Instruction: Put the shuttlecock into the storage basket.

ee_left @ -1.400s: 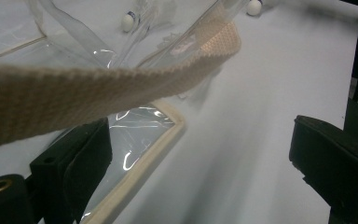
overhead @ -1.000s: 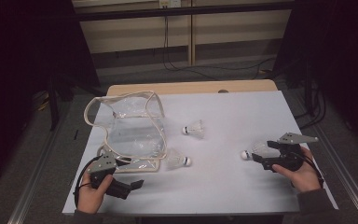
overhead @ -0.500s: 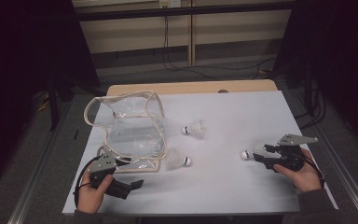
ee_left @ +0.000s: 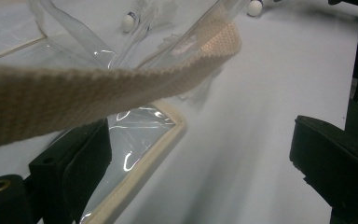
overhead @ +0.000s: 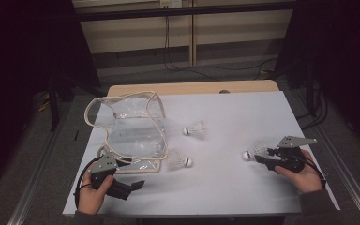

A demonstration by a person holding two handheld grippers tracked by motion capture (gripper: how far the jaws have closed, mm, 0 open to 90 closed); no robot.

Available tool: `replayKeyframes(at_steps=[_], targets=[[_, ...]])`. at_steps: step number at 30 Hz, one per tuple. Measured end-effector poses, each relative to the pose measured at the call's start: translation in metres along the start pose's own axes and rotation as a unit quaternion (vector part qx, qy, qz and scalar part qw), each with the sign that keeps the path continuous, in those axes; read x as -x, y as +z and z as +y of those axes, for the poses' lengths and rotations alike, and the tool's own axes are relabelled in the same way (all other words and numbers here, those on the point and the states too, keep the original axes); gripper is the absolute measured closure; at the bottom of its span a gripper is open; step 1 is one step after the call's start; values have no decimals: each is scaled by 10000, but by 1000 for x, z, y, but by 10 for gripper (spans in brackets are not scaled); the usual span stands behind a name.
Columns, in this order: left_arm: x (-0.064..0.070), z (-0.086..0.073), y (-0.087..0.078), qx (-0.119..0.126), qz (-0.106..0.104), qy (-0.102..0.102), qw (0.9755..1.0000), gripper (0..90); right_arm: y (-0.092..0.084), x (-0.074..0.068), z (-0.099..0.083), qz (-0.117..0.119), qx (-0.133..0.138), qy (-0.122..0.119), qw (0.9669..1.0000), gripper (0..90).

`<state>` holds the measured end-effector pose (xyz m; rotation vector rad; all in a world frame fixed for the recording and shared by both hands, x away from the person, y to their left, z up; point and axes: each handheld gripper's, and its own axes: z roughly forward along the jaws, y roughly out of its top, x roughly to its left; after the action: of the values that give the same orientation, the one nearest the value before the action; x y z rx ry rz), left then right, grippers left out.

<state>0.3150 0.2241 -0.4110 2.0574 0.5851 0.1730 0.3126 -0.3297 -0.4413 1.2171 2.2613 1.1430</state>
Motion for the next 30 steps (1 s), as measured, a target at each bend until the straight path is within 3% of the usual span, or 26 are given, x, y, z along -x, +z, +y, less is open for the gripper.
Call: replayKeyframes(at_steps=[30], targets=[[0,0,0,16,13,8,10000,55,-2,0,0,249,12,-82,9997,846]])
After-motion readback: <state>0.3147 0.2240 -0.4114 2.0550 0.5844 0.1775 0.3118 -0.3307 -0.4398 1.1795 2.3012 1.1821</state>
